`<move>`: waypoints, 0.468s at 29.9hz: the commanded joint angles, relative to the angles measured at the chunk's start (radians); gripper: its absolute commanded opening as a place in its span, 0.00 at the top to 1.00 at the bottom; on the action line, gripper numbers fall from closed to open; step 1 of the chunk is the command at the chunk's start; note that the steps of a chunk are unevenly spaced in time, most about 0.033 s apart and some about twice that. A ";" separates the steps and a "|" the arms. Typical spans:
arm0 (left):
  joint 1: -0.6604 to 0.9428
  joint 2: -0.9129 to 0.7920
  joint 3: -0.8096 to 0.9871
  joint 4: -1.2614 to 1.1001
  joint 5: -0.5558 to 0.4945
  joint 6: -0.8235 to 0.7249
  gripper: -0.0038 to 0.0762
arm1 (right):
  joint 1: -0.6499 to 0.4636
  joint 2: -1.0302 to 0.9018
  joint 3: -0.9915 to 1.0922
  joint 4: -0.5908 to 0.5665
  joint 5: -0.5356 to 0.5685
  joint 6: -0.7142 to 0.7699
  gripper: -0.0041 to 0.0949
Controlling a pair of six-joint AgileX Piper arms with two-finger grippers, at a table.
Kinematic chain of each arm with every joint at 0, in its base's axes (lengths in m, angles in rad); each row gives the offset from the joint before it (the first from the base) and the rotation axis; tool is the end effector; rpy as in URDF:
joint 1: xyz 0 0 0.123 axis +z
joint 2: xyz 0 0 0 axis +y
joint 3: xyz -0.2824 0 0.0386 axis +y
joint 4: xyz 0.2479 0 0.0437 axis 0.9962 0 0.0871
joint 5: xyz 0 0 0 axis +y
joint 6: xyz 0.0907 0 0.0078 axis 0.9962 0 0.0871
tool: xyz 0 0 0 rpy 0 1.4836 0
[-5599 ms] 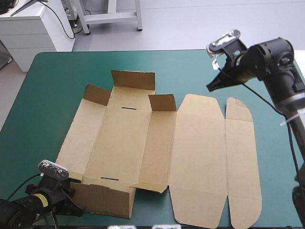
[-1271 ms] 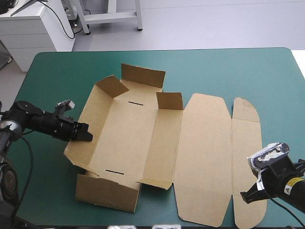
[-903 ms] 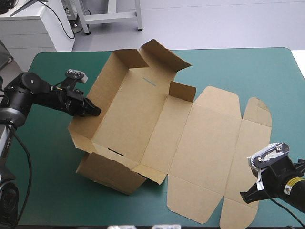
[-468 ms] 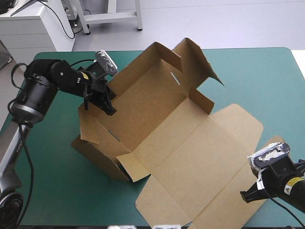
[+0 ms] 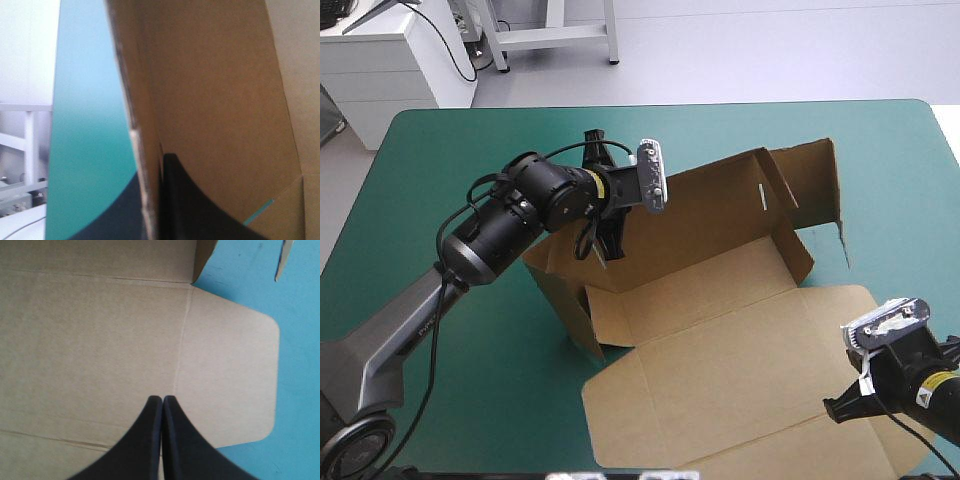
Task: Fold the box
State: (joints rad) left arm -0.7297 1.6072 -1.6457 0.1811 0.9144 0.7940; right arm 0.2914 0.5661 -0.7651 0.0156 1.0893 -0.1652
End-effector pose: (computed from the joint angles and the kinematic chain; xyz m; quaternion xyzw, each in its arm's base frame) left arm 0.2761 -0.2295 0.3935 0.6527 0.6498 0.0994 0.3766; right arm 0.0761 0.0241 0.3333 -0.2091 0.9033 0.0314 0.3732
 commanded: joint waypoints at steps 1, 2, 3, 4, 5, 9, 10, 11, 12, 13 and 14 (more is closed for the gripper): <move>-0.053 -0.044 -0.016 0.172 -0.116 -0.040 0.96 | -0.008 0.004 -0.025 0.000 -0.056 0.010 0.98; -0.060 -0.044 -0.008 0.195 -0.126 -0.048 0.96 | -0.008 0.004 -0.025 0.000 -0.056 0.012 0.98; -0.068 -0.044 -0.005 0.211 -0.126 -0.048 0.96 | -0.008 0.004 -0.027 0.000 -0.058 0.022 0.98; -0.068 -0.044 0.002 0.215 -0.124 -0.048 0.96 | -0.008 0.004 -0.027 0.000 -0.058 0.035 0.98; -0.068 -0.044 0.007 0.215 -0.124 -0.048 0.96 | -0.008 0.004 -0.027 0.000 -0.058 0.044 0.98; -0.068 -0.050 0.044 0.226 -0.128 -0.050 0.96 | -0.008 0.004 -0.027 0.000 -0.060 0.052 0.98; -0.068 -0.050 0.058 0.236 -0.131 -0.056 0.96 | -0.008 0.004 -0.027 0.000 -0.064 0.056 0.98; -0.068 -0.057 0.074 0.257 -0.134 -0.083 0.96 | -0.008 0.004 -0.027 0.000 -0.071 0.062 0.98; -0.068 -0.059 0.088 0.281 -0.138 -0.106 0.96 | -0.008 0.004 -0.027 0.000 -0.078 0.072 0.98; -0.068 -0.063 0.108 0.307 -0.145 -0.138 0.96 | -0.008 0.004 -0.027 0.000 -0.087 0.086 0.98; -0.068 -0.070 0.131 0.340 -0.157 -0.172 0.96 | -0.008 0.004 -0.027 0.000 -0.100 0.095 0.98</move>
State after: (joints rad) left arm -0.7917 1.6008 -1.5280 0.4329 0.8219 0.7025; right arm 0.2914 0.5661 -0.7651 0.0156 1.0674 -0.0919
